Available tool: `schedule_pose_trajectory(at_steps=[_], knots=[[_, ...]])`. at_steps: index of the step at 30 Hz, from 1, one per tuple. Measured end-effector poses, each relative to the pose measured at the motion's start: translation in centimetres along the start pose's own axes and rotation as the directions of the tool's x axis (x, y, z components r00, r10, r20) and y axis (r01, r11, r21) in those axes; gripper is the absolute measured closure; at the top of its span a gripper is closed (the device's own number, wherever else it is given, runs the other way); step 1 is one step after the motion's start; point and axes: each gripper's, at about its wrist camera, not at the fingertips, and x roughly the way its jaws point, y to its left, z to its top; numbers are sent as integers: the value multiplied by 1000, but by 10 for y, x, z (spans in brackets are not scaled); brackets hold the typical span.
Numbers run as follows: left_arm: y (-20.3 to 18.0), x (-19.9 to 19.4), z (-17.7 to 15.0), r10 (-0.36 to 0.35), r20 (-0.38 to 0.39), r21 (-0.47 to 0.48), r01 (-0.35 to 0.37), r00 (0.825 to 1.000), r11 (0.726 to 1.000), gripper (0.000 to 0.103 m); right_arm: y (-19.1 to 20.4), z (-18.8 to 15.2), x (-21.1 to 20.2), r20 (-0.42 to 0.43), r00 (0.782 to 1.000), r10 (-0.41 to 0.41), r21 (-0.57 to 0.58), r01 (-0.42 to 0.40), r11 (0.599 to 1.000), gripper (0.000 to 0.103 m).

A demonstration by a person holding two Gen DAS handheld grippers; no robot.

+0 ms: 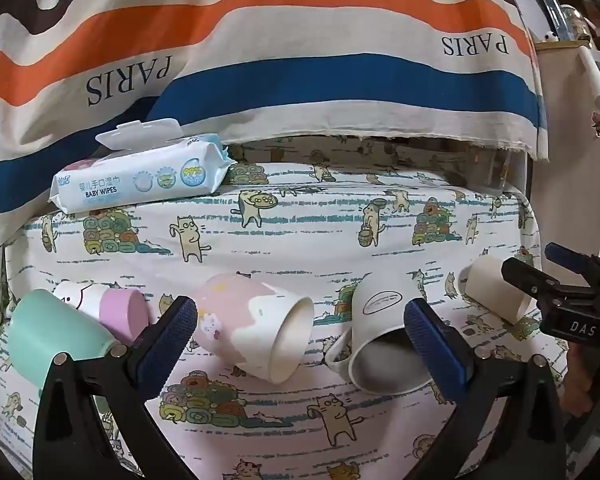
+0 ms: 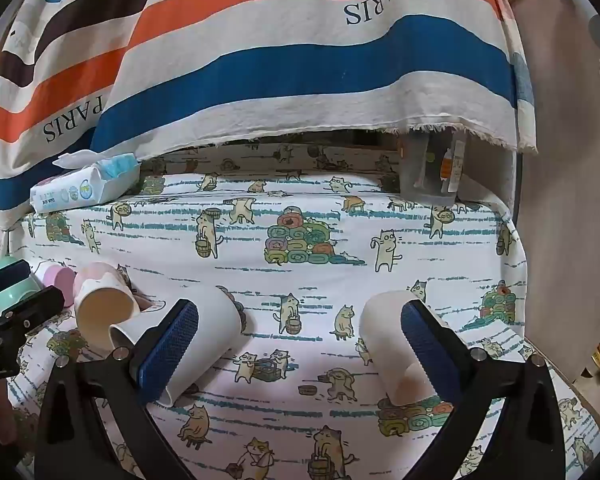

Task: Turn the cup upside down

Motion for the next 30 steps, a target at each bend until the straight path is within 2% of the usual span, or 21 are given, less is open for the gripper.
schedule_pose_trajectory(at_steps=[4,7,30], knots=[[8,0,2,-10,-7,-16,9,1000,1000,0,0,0,0,1,1000,0,0,0,1000,1],[0,0,2,15,-16,-6,-15,1000,1000,0,0,0,0,3,1000,-1,2,1,1000,1],[-1,1,0,25,-23,-8,-25,999,1000,0,-2,0,1,2,1000,-2,0,2,1000,1]])
